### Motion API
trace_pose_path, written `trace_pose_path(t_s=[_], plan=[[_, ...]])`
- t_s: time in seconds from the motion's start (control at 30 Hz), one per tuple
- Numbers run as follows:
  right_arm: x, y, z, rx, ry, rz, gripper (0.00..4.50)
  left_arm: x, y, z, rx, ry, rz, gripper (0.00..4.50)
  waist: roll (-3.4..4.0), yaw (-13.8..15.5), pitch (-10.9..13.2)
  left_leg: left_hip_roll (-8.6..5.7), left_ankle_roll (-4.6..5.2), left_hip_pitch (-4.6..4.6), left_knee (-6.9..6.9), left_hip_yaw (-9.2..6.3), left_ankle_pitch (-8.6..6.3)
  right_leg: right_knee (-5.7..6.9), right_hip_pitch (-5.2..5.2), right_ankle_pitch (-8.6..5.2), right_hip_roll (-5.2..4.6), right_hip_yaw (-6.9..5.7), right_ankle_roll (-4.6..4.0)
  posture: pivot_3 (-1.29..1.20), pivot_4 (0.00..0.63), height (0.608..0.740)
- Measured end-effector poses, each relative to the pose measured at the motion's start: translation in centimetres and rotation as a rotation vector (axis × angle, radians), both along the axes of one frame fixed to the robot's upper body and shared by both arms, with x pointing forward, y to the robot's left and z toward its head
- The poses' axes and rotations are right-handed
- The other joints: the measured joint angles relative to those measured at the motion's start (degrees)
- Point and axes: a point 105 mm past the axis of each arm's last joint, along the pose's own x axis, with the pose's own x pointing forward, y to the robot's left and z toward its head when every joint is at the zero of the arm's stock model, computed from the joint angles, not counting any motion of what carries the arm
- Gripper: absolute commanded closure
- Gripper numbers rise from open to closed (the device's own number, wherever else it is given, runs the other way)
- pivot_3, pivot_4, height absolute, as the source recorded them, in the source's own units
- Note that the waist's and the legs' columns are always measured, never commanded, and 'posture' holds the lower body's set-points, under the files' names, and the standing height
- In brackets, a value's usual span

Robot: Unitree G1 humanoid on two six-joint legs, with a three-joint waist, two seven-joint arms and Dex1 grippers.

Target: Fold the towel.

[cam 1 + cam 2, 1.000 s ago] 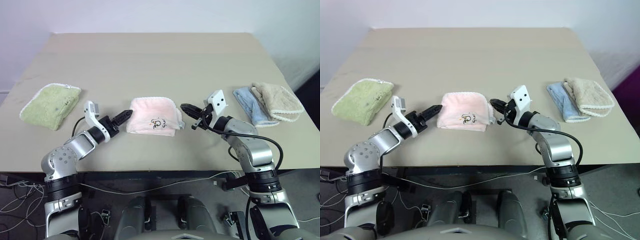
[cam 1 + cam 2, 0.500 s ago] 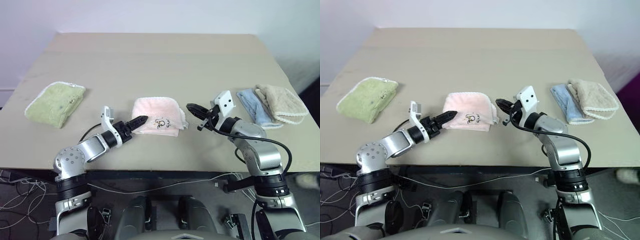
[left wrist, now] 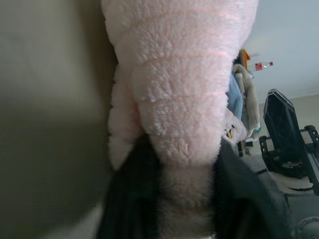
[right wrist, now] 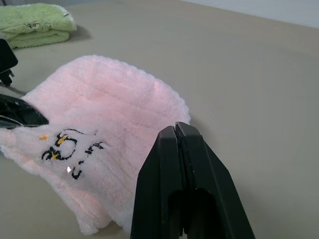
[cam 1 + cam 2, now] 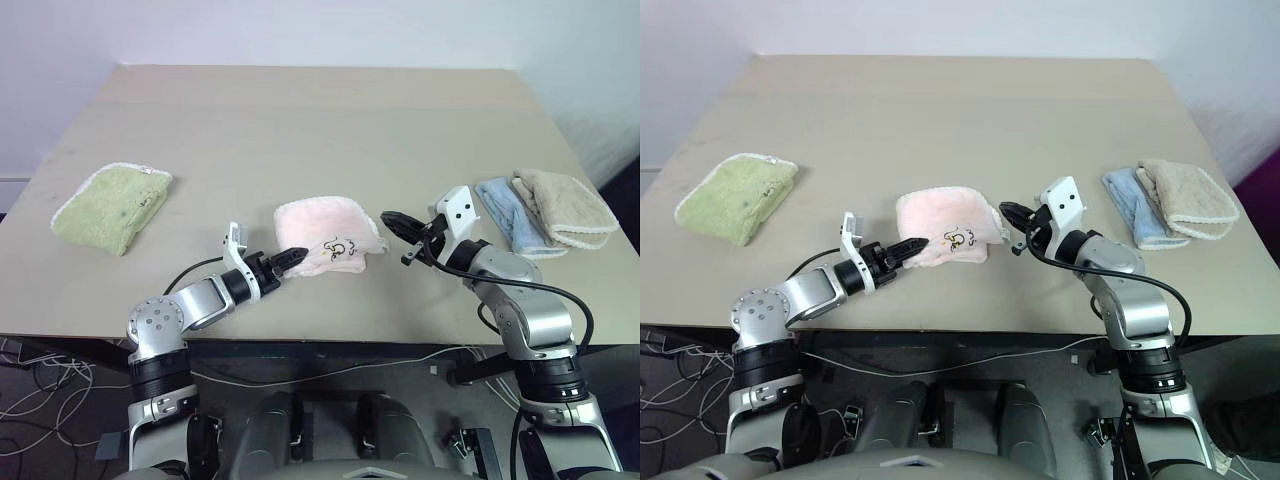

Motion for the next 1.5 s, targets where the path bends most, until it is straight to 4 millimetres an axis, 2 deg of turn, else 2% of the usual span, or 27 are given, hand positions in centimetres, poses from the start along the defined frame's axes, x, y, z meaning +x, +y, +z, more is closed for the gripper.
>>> trace_pose_path(t_s=[0.03,0.3,0.4,0.47,0.57,0.6,0.67,0.77,0.83,0.97,1.03,1.07,1.13,1.2,1.3,1.37,1.43,1.5], plan=[[0.0,0.0,0.0,0.0,-0.001,0.0,4.5,0.0,0.0,0.2,-0.006,-0.006,-0.002,4.47,0.0,0.0,0.0,0.0,0.0,0.0,0.0,0.0,0.0,0.0,0.0,0.0,0.0,0.0,0.0,0.0,0.15,0.74],[0.0,0.0,0.0,0.001,0.0,-0.001,4.5,0.1,0.2,0.4,-0.051,-0.006,0.044,4.49,0.0,0.0,0.0,0.0,0.0,0.0,0.0,-0.01,0.0,0.0,0.0,0.0,0.0,0.0,0.0,0.0,0.15,0.74],[0.0,0.0,0.0,0.001,0.0,-0.003,4.5,0.8,0.7,1.1,-0.095,-0.024,0.102,4.49,-0.01,-0.1,0.0,0.02,0.01,0.0,0.0,-0.01,0.0,0.0,-0.01,0.0,0.0,0.0,0.0,0.0,0.15,0.74],[0.0,0.0,0.0,0.001,0.0,-0.006,4.5,1.7,1.5,2.4,-0.121,-0.067,0.153,4.49,-0.03,-0.1,0.0,0.03,0.01,0.0,0.0,-0.01,0.0,0.01,-0.02,0.0,0.02,0.0,0.0,0.0,0.15,0.74],[0.0,0.0,0.0,0.001,0.0,-0.006,4.5,3.5,3.6,6.4,-0.159,-0.197,0.247,4.49,-0.04,0.0,0.0,0.03,0.01,-0.02,0.01,-0.01,0.0,0.0,-0.03,0.0,0.02,0.0,-0.01,0.0,0.15,0.74],[0.0,0.0,0.0,0.001,0.0,-0.006,4.5,4.2,4.6,8.2,-0.164,-0.255,0.287,4.49,-0.04,-0.1,0.0,0.02,0.01,-0.02,0.0,-0.01,0.0,0.0,-0.03,0.0,0.02,0.0,-0.01,0.0,0.15,0.74],[0.0,0.1,0.0,0.0,0.001,-0.003,4.5,4.9,6.4,10.4,-0.154,-0.331,0.349,4.49,-0.04,-0.1,0.0,0.02,0.0,-0.02,0.0,0.0,0.0,-0.01,-0.03,0.0,0.04,0.0,0.0,0.0,0.15,0.74],[0.1,0.2,0.1,0.0,-0.003,-0.001,4.5,5.9,9.7,12.1,-0.107,-0.39,0.46,4.49,-0.04,-0.1,0.0,0.03,-0.01,-0.01,-0.01,0.01,0.01,-0.01,-0.03,0.0,0.09,-0.01,0.0,0.0,0.15,0.74],[0.1,0.2,0.2,0.001,-0.004,0.0,4.5,6.3,13.1,13.2,-0.086,-0.431,0.572,4.49,-0.08,-0.4,0.1,0.07,-0.02,-0.02,-0.02,0.02,0.01,-0.01,-0.06,0.0,0.12,-0.01,0.0,0.0,0.15,0.74],[0.1,0.2,0.2,0.001,-0.004,0.001,4.5,4.9,21.3,15.7,-0.027,-0.542,0.812,4.49,-0.08,-1.3,0.1,0.09,-0.04,-0.02,-0.08,0.06,0.02,-0.03,-0.09,0.0,0.14,-0.01,0.0,0.0,0.15,0.74],[0.0,0.3,0.2,0.001,-0.004,0.002,4.5,3.7,24.0,16.1,-0.004,-0.58,0.892,4.49,-0.09,-1.3,0.1,0.09,-0.05,-0.02,-0.08,0.06,0.02,-0.03,-0.09,-0.01,0.12,-0.01,0.0,0.0,0.15,0.74],[0.0,0.3,0.1,0.001,-0.003,0.004,4.5,3.0,25.1,15.8,0.021,-0.589,0.919,4.49,-0.08,-1.3,0.1,0.08,-0.05,-0.02,-0.09,0.06,0.02,-0.03,-0.08,-0.01,0.1,-0.01,0.0,0.0,0.15,0.74],[0.0,0.5,0.1,0.001,-0.001,0.009,4.5,2.0,26.5,13.7,0.061,-0.556,0.953,4.49,-0.08,-1.3,0.1,0.08,-0.06,-0.02,-0.09,0.05,0.01,-0.03,-0.09,-0.01,0.08,-0.01,0.0,0.0,0.15,0.74],[-0.1,0.6,0.0,0.001,0.0,0.013,4.5,1.2,27.1,10.0,0.1,-0.463,0.969,4.49,-0.08,-1.3,0.1,0.08,-0.06,-0.02,-0.1,0.05,0.01,-0.02,-0.09,-0.01,0.05,0.0,0.0,0.0,0.15,0.74],[-0.1,0.8,0.0,0.0,0.0,0.022,4.5,-0.1,26.6,3.9,0.113,-0.307,0.969,4.49,-0.16,-1.4,0.0,0.08,-0.08,-0.02,-0.1,0.04,0.0,-0.03,-0.1,0.0,0.01,-0.01,0.0,0.0,0.15,0.74],[-0.1,0.9,0.0,-0.002,0.001,0.033,4.5,-1.0,26.2,1.2,0.094,-0.233,0.982,4.49,-0.23,-1.3,0.0,0.1,-0.1,-0.02,-0.1,0.02,-0.01,-0.03,-0.11,0.0,-0.01,-0.01,-0.01,0.0,0.15,0.74],[-0.1,1.0,0.1,-0.003,0.001,0.042,4.5,-1.7,26.4,0.1,0.066,-0.203,1.008,4.49,-0.28,-1.3,0.0,0.11,-0.17,-0.02,-0.1,-0.01,-0.05,-0.03,-0.11,-0.01,-0.07,-0.02,-0.02,0.0,0.15,0.74],[-0.1,1.2,0.0,-0.005,0.002,0.049,4.5,-2.1,26.6,0.6,0.047,-0.223,1.027,3.89,-0.28,-1.4,0.0,0.11,-0.24,-0.02,-0.1,-0.01,-0.1,-0.04,-0.12,0.0,-0.11,-0.01,-0.02,0.0,0.15,0.74]])
